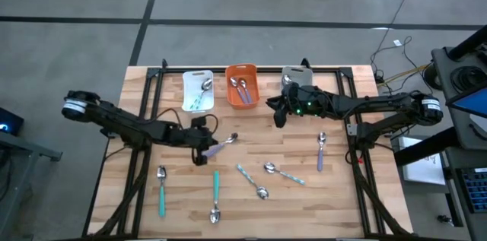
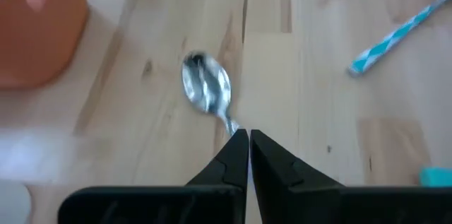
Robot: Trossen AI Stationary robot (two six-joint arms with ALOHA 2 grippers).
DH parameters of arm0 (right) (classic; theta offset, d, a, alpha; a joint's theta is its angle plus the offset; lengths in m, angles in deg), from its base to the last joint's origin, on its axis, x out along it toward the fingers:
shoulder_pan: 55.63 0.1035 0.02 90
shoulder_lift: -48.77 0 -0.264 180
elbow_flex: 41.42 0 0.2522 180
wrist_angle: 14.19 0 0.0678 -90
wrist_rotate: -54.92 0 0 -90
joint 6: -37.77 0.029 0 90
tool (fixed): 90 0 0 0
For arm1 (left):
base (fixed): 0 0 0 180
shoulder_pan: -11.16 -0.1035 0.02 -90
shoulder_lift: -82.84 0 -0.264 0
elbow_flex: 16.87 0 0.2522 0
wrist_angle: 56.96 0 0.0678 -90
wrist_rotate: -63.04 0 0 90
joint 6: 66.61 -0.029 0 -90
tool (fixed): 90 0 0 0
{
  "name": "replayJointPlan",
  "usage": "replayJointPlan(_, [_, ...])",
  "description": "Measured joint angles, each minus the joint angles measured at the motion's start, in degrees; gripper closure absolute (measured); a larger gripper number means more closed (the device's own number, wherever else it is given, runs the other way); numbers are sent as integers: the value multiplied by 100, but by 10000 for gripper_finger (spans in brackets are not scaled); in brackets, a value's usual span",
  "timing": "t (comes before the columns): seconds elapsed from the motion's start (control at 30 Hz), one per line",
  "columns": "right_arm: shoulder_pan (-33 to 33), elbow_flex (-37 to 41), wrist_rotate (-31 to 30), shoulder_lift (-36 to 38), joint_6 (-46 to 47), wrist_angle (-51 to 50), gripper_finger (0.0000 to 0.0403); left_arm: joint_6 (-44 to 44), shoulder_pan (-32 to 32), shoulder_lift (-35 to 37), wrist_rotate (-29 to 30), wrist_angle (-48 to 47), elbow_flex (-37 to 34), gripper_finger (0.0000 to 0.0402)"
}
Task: Sort silverware by color (type)
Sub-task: Put the purple spoon into the orange bin
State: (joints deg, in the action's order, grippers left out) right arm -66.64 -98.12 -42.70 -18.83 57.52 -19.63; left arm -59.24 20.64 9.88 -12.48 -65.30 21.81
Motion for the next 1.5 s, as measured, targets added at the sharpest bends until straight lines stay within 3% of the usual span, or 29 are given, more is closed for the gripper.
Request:
replayJointPlan(0.2, [0, 0, -2, 0, -170, 31, 339, 567, 42, -111, -11, 312, -224, 401])
replayJointPlan(0.7, [0, 0, 2, -2, -326, -154, 321, 866, 262, -1215, -13, 366, 417, 397])
replayJointPlan(0.97, [0, 0, 4, -2, -386, -215, 312, 995, 275, -1566, 42, 320, 619, 350])
replayJointPlan(1.27, [0, 7, 4, -2, -386, -220, 315, 1021, 284, -1507, 534, 141, 613, 276])
replayJointPlan(1.5, [0, 33, 4, -2, -387, -213, 310, 1107, 284, -1538, 599, 69, 552, 251])
